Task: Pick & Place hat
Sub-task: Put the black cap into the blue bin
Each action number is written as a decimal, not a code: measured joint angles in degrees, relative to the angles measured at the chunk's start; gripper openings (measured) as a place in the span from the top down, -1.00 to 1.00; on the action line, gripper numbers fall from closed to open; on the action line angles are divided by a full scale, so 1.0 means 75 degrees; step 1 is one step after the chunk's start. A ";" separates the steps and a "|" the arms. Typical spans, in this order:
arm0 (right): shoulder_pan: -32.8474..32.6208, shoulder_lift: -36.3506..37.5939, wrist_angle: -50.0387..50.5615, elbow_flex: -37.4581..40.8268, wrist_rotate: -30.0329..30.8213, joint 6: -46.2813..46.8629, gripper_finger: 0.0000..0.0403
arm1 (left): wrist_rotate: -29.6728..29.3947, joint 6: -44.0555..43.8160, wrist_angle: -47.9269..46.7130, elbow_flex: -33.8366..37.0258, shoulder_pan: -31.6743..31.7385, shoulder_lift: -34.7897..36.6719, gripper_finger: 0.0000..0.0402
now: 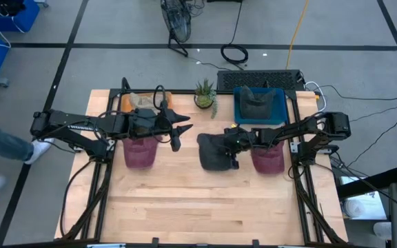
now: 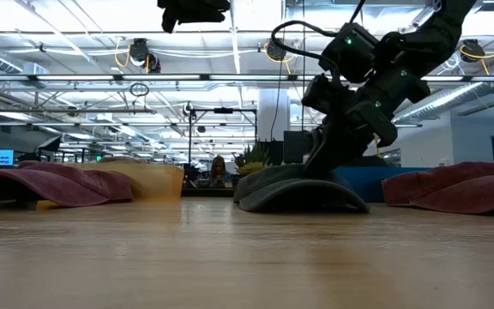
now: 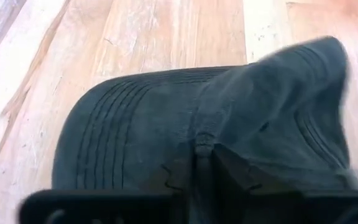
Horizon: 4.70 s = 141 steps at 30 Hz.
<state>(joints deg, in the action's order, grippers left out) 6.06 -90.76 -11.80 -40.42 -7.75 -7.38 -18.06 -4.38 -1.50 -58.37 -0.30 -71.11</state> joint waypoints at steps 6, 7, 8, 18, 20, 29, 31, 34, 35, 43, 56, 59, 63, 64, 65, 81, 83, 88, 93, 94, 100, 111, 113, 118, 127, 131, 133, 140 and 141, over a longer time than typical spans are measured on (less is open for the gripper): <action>-0.0069 0.0140 0.0140 0.0006 0.0015 -0.0025 0.92 | 0.0000 0.0005 -0.0028 0.0000 0.0000 0.0000 0.32; -0.0069 0.0227 0.0233 0.0009 0.0015 -0.0082 0.91 | 0.0001 0.0006 -0.0057 0.0000 0.0000 0.0000 0.32; -0.0070 0.0342 0.0348 0.0013 0.0017 -0.0143 0.91 | 0.0003 0.0003 -0.0104 0.0000 0.0000 0.0000 0.32; 0.0314 0.3048 0.1949 0.0026 0.0757 -0.0822 0.97 | -0.0003 -0.0032 -0.0300 0.0000 0.0006 0.0000 0.32; 0.0462 0.3662 0.2303 -0.0005 0.1060 -0.1104 0.98 | -0.0003 -0.0032 -0.0294 0.0000 0.0006 0.0000 0.32; 0.2101 0.4931 0.4640 -0.0766 0.2440 -0.3568 0.99 | -0.0007 -0.0038 -0.0290 0.0000 0.0006 0.0000 0.32; 0.2626 0.4890 0.4888 -0.0856 0.2428 -0.3924 0.99 | -0.0009 -0.0038 -0.0274 0.0000 0.0003 0.0000 0.32; 0.3284 0.4696 0.5030 -0.0903 0.2391 -0.4327 0.99 | -0.0009 -0.0041 -0.0271 0.0000 0.0006 0.0000 0.32; 0.3471 0.4629 0.5043 -0.0903 0.2339 -0.4471 0.99 | -0.0009 -0.0041 -0.0272 0.0000 0.0006 0.0000 0.32; 0.4405 0.3935 0.5513 -0.0912 0.1937 -0.5564 0.99 | -0.0012 -0.0007 -0.0277 0.0000 0.0005 0.0000 0.32; 0.4815 0.3552 0.5343 -0.0915 0.2209 -0.7372 0.99 | -0.0015 -0.0020 -0.0283 0.0000 0.0003 0.0000 0.32; 0.4835 0.3558 0.5338 -0.0915 0.2208 -0.7370 0.99 | -0.0015 -0.0020 -0.0283 0.0000 0.0005 0.0000 0.32; 0.4832 0.3558 0.5650 -0.0918 0.1897 -0.7331 0.96 | -0.0015 -0.0017 -0.0289 0.0000 0.0006 0.0000 0.32; 0.4832 0.3557 0.5723 -0.0917 0.1836 -0.7280 0.94 | -0.0015 -0.0017 -0.0289 0.0000 0.0003 0.0000 0.32; 0.4829 0.3557 0.5784 -0.0916 0.1832 -0.7206 0.92 | -0.0015 -0.0017 -0.0289 0.0000 0.0005 0.0000 0.32; 0.4667 0.3742 0.5342 -0.0909 0.2816 -0.6303 0.44 | -0.0015 -0.0020 -0.0289 0.0000 0.0006 0.0000 0.32; 0.4521 0.3919 0.5119 -0.0909 0.3013 -0.5983 0.41 | -0.0015 -0.0020 -0.0289 0.0000 0.0004 0.0000 0.32; 0.4042 0.4422 0.4872 -0.0909 0.3033 -0.3972 0.41 | -0.0015 -0.0023 -0.0286 0.0000 0.0006 0.0000 0.32; 0.3537 0.4694 0.5072 -0.0909 0.3008 -0.0207 0.50 | -0.0016 -0.0029 -0.0286 0.0000 0.0005 0.0000 0.32; 0.3449 0.4703 0.5158 -0.0909 0.3006 0.0591 0.52 | -0.0017 -0.0032 -0.0285 0.0000 0.0004 0.0000 0.32; 0.3072 0.4666 0.4780 -0.0143 0.3436 0.2043 0.60 | -0.0015 -0.0082 -0.0280 0.0000 0.0006 -0.0003 0.32; 0.4266 0.4299 0.1418 0.2047 0.3783 0.2125 0.74 | -0.0017 -0.0055 -0.0235 0.0000 0.0006 -0.0003 0.32; 0.4572 0.4070 0.1036 0.2289 0.3414 0.2248 0.75 | -0.0017 -0.0052 -0.0233 0.0000 0.0006 -0.0003 0.32; 0.5021 0.3502 0.0931 0.2457 0.2739 0.2416 0.79 | -0.0017 -0.0044 -0.0233 0.0000 0.0006 -0.0003 0.32; 0.5095 0.2890 0.0956 0.2471 0.2643 0.2370 0.80 | -0.0017 -0.0035 -0.0233 0.0000 0.0006 -0.0003 0.32; 0.5098 0.2523 0.0754 0.2476 0.2646 0.2273 0.80 | -0.0017 -0.0038 -0.0233 0.0000 0.0006 -0.0003 0.32; 0.5099 0.2431 0.0462 0.2477 0.2683 0.2147 0.80 | -0.0017 -0.0038 -0.0233 0.0000 0.0006 -0.0003 0.32; 0.5413 0.2786 -0.0114 0.2495 0.3023 0.1836 0.80 | -0.0017 -0.0044 -0.0239 0.0000 0.0006 -0.0003 0.32; 0.5467 0.2886 -0.0086 0.2506 0.3072 0.1835 0.80 | -0.0017 -0.0043 -0.0239 0.0000 0.0006 -0.0003 0.32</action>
<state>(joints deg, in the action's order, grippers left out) 47.07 -69.12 -12.44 -21.63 15.29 6.39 -18.20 -4.70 -3.29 -58.37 -0.25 -71.13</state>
